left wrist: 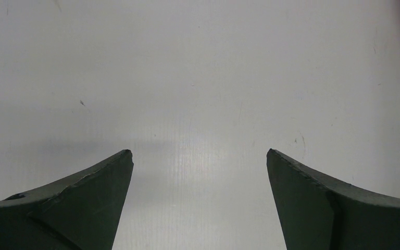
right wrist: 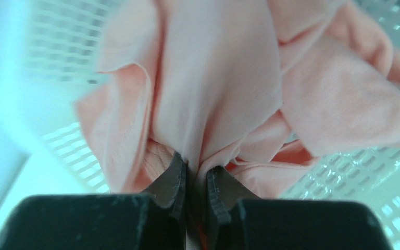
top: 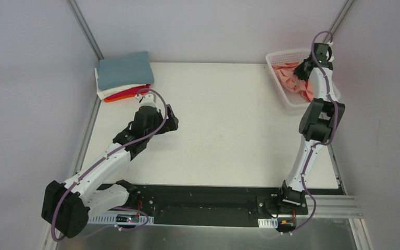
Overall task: Fold and stack the t-shirts
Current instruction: Grab crumpled tshirt from bin with the right arm, then move the tshirt to the center of the board
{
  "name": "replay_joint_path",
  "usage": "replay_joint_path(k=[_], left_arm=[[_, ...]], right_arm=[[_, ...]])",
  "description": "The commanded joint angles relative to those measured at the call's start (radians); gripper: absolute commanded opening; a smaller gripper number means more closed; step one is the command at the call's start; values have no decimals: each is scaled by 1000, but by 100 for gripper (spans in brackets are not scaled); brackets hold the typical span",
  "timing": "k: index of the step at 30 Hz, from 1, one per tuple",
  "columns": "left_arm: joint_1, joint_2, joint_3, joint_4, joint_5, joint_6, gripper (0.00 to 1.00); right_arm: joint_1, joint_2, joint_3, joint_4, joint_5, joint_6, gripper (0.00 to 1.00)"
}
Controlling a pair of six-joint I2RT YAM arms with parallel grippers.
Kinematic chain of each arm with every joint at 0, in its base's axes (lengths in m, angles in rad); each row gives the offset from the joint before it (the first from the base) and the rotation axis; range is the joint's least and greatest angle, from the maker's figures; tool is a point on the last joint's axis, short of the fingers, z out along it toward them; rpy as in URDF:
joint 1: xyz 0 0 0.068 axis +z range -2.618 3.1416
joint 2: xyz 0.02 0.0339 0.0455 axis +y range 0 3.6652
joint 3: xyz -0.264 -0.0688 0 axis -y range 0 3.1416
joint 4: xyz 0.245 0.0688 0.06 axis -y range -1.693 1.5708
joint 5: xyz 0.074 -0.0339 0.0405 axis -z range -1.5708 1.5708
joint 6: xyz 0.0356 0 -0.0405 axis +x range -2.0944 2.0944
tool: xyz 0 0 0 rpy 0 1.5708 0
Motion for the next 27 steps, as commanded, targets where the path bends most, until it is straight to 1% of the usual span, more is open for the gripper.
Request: replay_joint_path(k=[1, 3, 5, 8, 12, 14, 16, 19, 24, 27], left_arm=[[5, -67, -36, 7, -7, -30, 100], [5, -94, -48, 1, -8, -37, 100], [5, -120, -63, -1, -9, -45, 100], [5, -154, -82, -7, -9, -55, 100], [5, -208, -100, -24, -11, -66, 100], [4, -238, -109, -41, -17, -71, 100], [5, -269, -122, -55, -26, -81, 100], [5, -319, -144, -75, -39, -96, 100], [5, -404, -172, -135, -55, -124, 100], [5, -450, -187, -158, -68, -139, 100]], right_arm=[[7, -302, -47, 187, -24, 8, 0], [12, -375, -69, 204, -48, 10, 0], [18, -434, -72, 195, -103, 10, 0], [39, -496, -59, 159, -217, 15, 0], [103, -557, -34, 96, -351, 15, 0], [146, -597, -41, 90, -403, 17, 0], [206, -633, -70, 97, -422, 8, 0], [338, -676, -102, 71, -421, -59, 0], [527, -744, -222, 88, -511, -80, 0], [619, -770, -311, 92, -567, -104, 0]])
